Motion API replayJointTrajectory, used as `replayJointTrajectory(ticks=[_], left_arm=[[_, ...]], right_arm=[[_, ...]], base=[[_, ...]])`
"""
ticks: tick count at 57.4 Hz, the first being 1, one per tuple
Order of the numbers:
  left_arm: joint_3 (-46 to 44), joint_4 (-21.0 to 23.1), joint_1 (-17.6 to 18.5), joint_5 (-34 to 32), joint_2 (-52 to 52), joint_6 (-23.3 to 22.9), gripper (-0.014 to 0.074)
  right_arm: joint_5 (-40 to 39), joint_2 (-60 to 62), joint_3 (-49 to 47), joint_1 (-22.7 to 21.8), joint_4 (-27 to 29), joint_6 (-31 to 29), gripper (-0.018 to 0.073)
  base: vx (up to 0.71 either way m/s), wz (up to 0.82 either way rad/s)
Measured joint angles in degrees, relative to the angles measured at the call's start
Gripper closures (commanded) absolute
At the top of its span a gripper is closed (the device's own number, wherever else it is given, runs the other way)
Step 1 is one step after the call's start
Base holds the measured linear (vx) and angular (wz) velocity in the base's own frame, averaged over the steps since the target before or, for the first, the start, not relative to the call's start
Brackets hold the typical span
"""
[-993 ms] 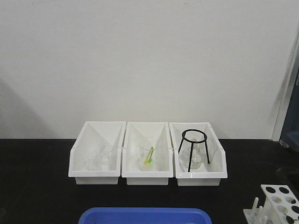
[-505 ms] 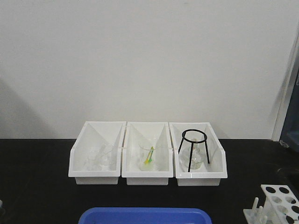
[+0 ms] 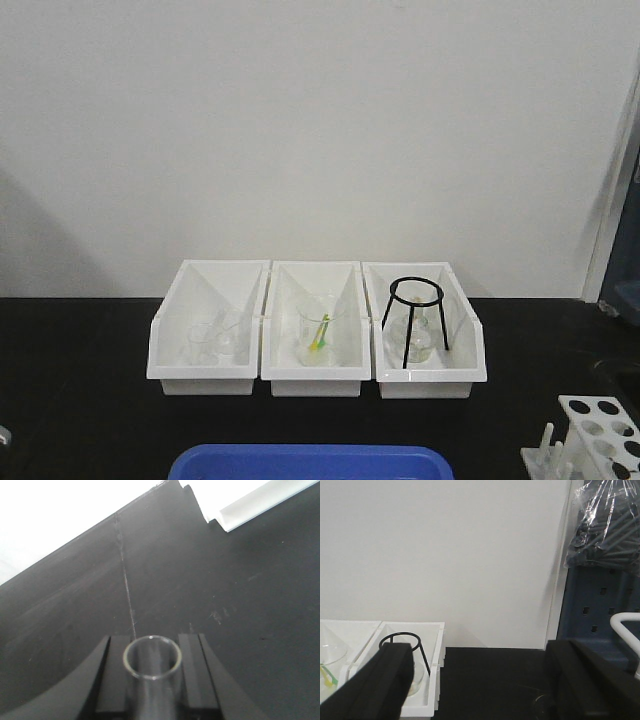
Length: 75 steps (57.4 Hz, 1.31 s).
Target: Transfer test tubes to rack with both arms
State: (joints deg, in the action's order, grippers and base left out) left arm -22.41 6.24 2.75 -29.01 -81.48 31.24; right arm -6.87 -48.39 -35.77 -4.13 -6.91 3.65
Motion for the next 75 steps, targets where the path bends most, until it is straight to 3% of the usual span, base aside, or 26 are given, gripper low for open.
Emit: replayJointTrajectory(ticks=[14, 28, 34, 35, 50, 59, 75], left_arm=[[0.00, 0.00, 0.00, -1.53, 1.09, 0.00, 0.0617], [-0.34, 0.34, 0.00, -1.87, 10.85, 0.00, 0.0617], [-3.25, 1.62, 0.00, 3.82, 15.72, -0.55, 0.0617], [-11.79, 2.43, 0.00, 16.29, 21.98, -4.25, 0.0617], [-27.09, 2.56, 0.28, 31.61, 25.67, -12.85, 0.0617], [-30.99, 4.54, 4.01, 36.23, 25.71, -14.12, 0.0618], [-31.34, 7.55, 16.17, 36.54, 20.48, -14.42, 0.0618]], right_arm=[[-0.06, 0.00, 0.00, 0.00, 0.00, 0.00, -0.0016], [-0.36, 0.00, 0.00, 0.00, 0.00, 0.00, -0.0016], [-0.36, 0.00, 0.00, 0.00, 0.00, 0.00, -0.0016], [-0.36, 0.00, 0.00, 0.00, 0.00, 0.00, -0.0016], [-0.36, 0.00, 0.00, 0.00, 0.00, 0.23, -0.0016], [0.03, 0.00, 0.00, 0.00, 0.00, 1.29, -0.0016], [3.40, -0.21, 0.00, 2.18, -0.61, 1.47, -0.0016]], base=[[0.00, 0.00], [0.00, 0.00], [0.00, 0.00], [0.00, 0.00], [0.00, 0.00], [0.00, 0.00], [0.00, 0.00]])
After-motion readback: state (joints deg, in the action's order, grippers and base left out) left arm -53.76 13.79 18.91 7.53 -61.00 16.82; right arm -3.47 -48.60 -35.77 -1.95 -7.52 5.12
